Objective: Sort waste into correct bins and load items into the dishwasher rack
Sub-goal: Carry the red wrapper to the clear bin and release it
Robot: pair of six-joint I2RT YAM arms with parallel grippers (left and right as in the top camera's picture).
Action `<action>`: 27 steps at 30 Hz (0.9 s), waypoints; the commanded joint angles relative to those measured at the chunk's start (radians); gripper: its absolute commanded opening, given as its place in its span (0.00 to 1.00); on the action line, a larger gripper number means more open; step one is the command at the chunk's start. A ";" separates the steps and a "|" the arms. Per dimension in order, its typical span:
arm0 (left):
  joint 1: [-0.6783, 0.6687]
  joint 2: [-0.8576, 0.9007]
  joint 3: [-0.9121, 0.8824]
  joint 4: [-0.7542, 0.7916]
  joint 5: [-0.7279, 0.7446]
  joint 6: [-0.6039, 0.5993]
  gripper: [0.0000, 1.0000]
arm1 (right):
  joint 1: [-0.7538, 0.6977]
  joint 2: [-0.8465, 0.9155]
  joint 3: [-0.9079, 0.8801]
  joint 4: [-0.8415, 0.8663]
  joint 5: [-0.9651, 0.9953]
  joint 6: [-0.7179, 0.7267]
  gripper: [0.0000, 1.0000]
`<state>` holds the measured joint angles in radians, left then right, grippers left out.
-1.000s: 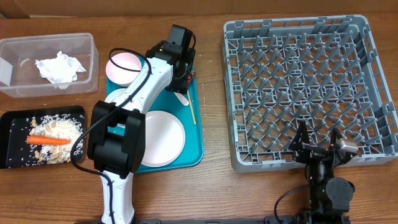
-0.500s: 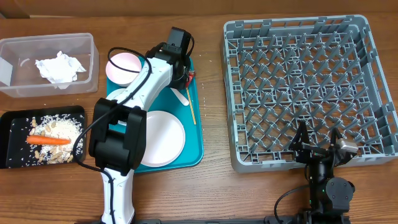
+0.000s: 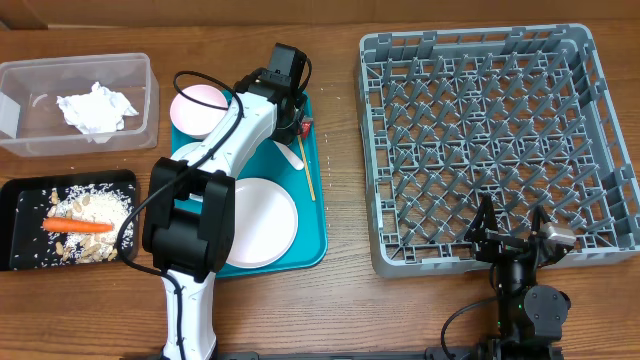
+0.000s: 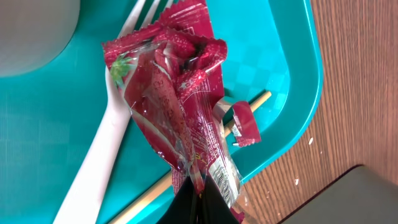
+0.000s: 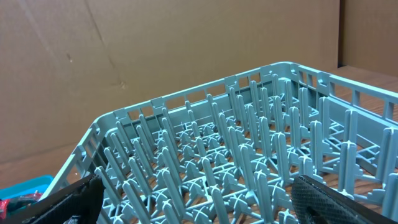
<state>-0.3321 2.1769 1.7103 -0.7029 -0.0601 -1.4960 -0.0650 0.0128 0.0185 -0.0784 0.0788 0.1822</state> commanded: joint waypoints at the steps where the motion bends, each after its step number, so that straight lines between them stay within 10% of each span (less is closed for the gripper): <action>1: 0.006 -0.063 0.053 0.000 -0.004 0.105 0.04 | -0.005 -0.006 -0.010 0.004 0.006 -0.007 1.00; 17: 0.154 -0.327 0.153 -0.001 -0.430 0.284 0.04 | -0.005 -0.006 -0.010 0.004 0.006 -0.007 1.00; 27: 0.481 -0.225 0.153 0.075 -0.116 0.582 0.04 | -0.005 -0.006 -0.010 0.004 0.006 -0.007 1.00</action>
<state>0.0788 1.9194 1.8671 -0.6376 -0.3035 -1.0668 -0.0650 0.0128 0.0185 -0.0792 0.0784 0.1825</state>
